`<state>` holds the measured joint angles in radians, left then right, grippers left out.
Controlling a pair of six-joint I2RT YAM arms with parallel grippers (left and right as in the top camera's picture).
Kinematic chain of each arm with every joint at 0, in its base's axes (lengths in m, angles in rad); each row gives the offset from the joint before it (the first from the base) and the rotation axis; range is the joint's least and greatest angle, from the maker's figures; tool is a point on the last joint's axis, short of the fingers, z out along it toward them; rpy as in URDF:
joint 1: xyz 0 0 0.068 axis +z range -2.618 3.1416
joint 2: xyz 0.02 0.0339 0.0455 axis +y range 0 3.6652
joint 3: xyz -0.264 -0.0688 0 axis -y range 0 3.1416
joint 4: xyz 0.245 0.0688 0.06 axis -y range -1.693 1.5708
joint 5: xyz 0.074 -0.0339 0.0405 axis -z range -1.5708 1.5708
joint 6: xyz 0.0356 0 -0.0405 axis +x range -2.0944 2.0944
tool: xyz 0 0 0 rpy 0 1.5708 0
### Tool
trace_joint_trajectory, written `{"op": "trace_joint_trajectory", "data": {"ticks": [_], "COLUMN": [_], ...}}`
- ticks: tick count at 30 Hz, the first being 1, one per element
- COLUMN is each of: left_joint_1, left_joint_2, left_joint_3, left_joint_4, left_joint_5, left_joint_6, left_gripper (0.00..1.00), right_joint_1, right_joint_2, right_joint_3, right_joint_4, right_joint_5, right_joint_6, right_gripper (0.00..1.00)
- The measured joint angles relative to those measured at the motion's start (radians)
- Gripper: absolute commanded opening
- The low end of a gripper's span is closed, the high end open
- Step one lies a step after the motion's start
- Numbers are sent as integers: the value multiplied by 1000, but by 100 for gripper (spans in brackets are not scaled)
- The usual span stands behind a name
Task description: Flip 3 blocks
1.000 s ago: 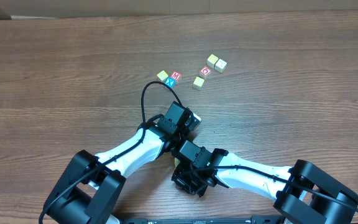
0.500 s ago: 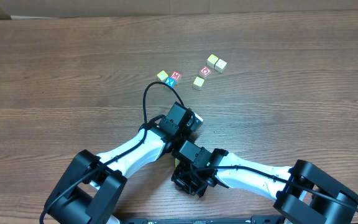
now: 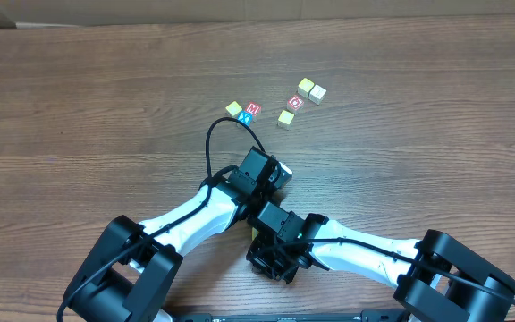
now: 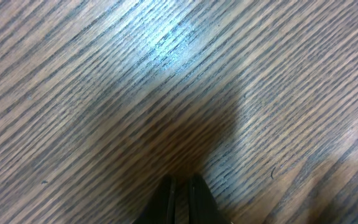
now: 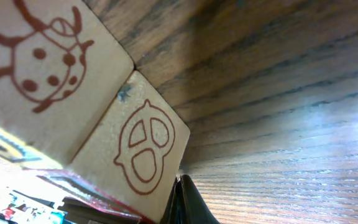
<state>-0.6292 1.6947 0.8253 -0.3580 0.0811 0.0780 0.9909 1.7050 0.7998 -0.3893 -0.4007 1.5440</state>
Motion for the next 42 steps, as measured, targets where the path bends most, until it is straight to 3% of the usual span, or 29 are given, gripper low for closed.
{"op": "trace_joint_trajectory", "data": {"ticks": [42], "left_joint_1": [-13], "left_joint_2": [3], "left_joint_3": [-2], "left_joint_4": [18], "left_joint_5": [-7], "left_joint_6": [-24], "left_gripper": [4], "right_joint_1": [28], "right_joint_2": [0], "right_joint_3": [3], "right_joint_4": [-15], "right_joint_5": [42], "right_joint_6": [8], "right_gripper": [4]}}
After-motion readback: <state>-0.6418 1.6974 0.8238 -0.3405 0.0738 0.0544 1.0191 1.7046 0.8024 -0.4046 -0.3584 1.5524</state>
